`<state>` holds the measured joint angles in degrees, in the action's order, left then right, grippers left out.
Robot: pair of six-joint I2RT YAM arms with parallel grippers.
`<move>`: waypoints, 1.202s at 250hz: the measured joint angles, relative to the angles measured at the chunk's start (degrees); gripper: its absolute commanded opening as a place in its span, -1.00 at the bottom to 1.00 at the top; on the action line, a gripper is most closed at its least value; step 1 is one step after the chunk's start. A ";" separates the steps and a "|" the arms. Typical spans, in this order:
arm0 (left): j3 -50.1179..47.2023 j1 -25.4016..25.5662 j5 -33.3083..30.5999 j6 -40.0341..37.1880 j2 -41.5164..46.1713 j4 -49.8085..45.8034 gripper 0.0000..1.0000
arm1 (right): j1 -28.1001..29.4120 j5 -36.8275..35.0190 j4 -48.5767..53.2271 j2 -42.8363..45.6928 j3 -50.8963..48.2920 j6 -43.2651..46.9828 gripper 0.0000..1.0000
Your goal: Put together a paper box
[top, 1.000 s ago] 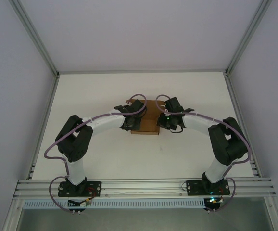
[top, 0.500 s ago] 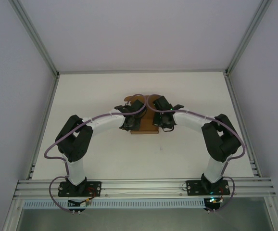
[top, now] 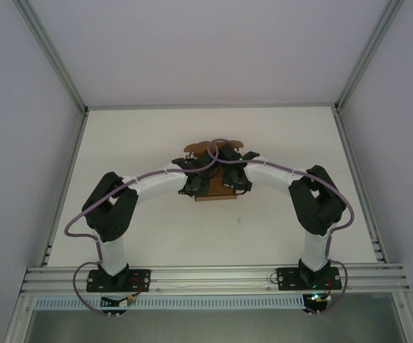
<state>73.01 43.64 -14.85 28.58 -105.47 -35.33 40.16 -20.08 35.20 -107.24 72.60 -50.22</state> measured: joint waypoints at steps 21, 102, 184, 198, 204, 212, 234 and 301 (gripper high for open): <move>0.00 0.00 0.24 0.37 0.09 -0.15 -1.00 | 0.04 -0.20 0.22 -0.22 0.11 -0.11 -0.88; 0.00 0.68 -0.24 0.94 0.98 -0.37 -1.00 | 0.28 -0.70 -7.65 5.16 -7.54 1.36 -0.99; -0.11 1.29 0.46 2.08 1.07 -0.02 -1.00 | 0.37 1.11 -12.26 10.78 -14.64 2.97 -0.82; -0.33 1.29 0.70 2.10 1.16 0.26 -1.00 | 0.33 1.70 -12.79 11.47 -15.47 3.02 -0.81; -0.50 1.29 0.72 2.10 1.22 0.55 -1.00 | 0.31 1.95 -12.98 11.72 -15.69 3.02 -0.79; -0.68 1.29 0.81 2.10 1.38 0.76 -1.00 | 0.26 2.32 -13.11 11.85 -15.87 3.02 -0.75; -1.53 1.29 1.03 2.16 1.88 1.38 -1.00 | -0.02 2.97 -13.40 11.87 -15.93 3.08 -0.73; -2.60 1.27 1.90 2.75 2.51 2.71 -1.00 | -0.52 4.13 -13.60 11.87 -15.93 3.06 -0.65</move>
<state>70.41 44.91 -12.95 31.33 -102.96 -32.62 39.64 -15.94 21.61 -95.37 56.66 -47.16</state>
